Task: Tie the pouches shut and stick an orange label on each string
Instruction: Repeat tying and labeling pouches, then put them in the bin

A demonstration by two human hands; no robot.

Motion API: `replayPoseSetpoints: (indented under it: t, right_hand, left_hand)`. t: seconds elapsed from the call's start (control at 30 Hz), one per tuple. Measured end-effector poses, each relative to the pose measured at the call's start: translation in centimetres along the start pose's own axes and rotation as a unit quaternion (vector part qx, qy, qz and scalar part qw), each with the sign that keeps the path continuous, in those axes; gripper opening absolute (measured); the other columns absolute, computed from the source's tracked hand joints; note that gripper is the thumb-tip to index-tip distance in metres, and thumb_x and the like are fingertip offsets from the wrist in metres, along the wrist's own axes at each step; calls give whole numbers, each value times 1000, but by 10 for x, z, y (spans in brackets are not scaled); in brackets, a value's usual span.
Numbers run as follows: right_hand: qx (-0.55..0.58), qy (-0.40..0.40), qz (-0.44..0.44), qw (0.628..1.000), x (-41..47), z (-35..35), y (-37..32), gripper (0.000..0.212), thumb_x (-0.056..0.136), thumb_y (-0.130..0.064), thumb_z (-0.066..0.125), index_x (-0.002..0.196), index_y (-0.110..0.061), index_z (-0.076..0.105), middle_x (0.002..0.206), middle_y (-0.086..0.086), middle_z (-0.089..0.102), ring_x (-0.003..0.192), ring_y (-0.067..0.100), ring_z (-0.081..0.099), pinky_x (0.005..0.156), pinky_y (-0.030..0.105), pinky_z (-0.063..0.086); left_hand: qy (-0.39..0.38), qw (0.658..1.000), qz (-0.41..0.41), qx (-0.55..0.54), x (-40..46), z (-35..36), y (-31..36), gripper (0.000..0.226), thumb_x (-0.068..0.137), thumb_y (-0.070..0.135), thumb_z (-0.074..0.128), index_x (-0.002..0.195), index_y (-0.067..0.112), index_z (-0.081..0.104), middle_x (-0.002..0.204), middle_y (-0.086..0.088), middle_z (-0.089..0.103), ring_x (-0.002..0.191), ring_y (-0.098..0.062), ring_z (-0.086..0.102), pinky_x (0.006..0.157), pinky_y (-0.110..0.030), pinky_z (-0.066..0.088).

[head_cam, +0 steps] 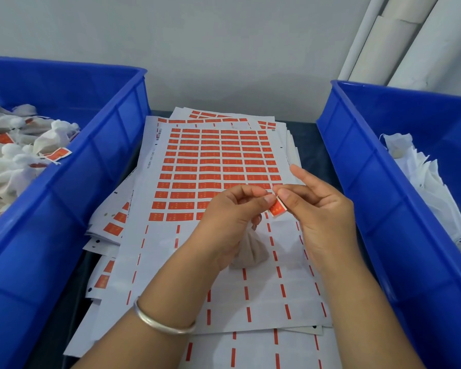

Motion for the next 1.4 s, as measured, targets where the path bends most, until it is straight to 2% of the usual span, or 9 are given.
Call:
replayPoseSetpoints:
  t: [0.17,0.3,0.37,0.5,0.87,0.93,1.07,1.2,1.4]
  right_hand:
    - [40,-10,15,999,3,2,5,39,63,-40,71,102,-40,64,93,-19,73,91,4,70,69,19,57]
    - [-4,-50,25,998,3,8,8,45,69,-36,74,112,-39,60,92,-18,72,90,2,69,68,15,55]
    - [-16,-39,19,999,3,8,10,38,74,-29,74,108,-41,61,91,-18,72,88,1,69,66,12,54]
    - [8,-7,24,1000,4,6,11,38,65,-36,71,100,-44,59,93,-22,71,87,-1,69,63,12,53]
    - [35,12,19,999,3,3,17,32,75,-22,72,101,-39,64,92,-14,74,92,5,70,72,17,56]
    - [43,23,21,999,3,2,17,32,71,-28,71,101,-39,65,94,-14,74,93,6,70,76,22,57]
    - [101,44,36,993,5,-2,17,26,81,-16,68,96,-37,69,96,-9,74,93,12,71,73,25,58]
    - [197,44,91,975,5,-1,19,28,86,-6,63,97,-30,72,101,1,74,94,20,71,68,24,57]
    - [195,4,111,975,-1,10,19,29,72,-31,67,101,-30,72,102,-3,74,91,19,72,69,25,58]
  left_hand:
    - [38,998,55,2,1,-3,-1,8,74,18,70,80,20,66,69,6,69,57,-5,60,55,-16,46]
    - [56,994,88,-31,3,-5,0,16,70,22,70,84,16,65,76,7,71,70,-6,67,59,-12,50]
    - [49,994,93,-35,4,-5,0,15,73,19,70,87,16,66,79,7,72,75,-5,68,61,-11,51]
    - [44,992,118,30,5,-1,1,10,82,18,66,86,27,68,79,18,71,77,5,65,61,-6,49]
    - [18,985,134,109,7,1,2,9,85,20,61,81,27,66,72,20,68,72,6,63,64,-4,49]
    - [28,982,121,141,6,0,4,5,82,27,63,83,32,64,78,20,68,76,2,64,60,-3,47]
    - [10,944,101,313,1,-6,6,16,73,47,70,80,42,56,83,24,62,78,0,60,52,-5,41]
    - [4,890,90,447,-4,-17,2,12,82,38,67,81,40,55,83,21,58,74,-3,58,52,-7,41]
    - [101,871,120,466,-17,-29,24,12,88,29,61,83,37,54,78,21,52,70,-3,53,52,-7,33]
Point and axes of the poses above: each hand's wrist, its own x-axis towards the middle knuckle, its own z-axis out of the palm, y = z × x, the point moved 3 cm from there along x, towards the middle knuckle
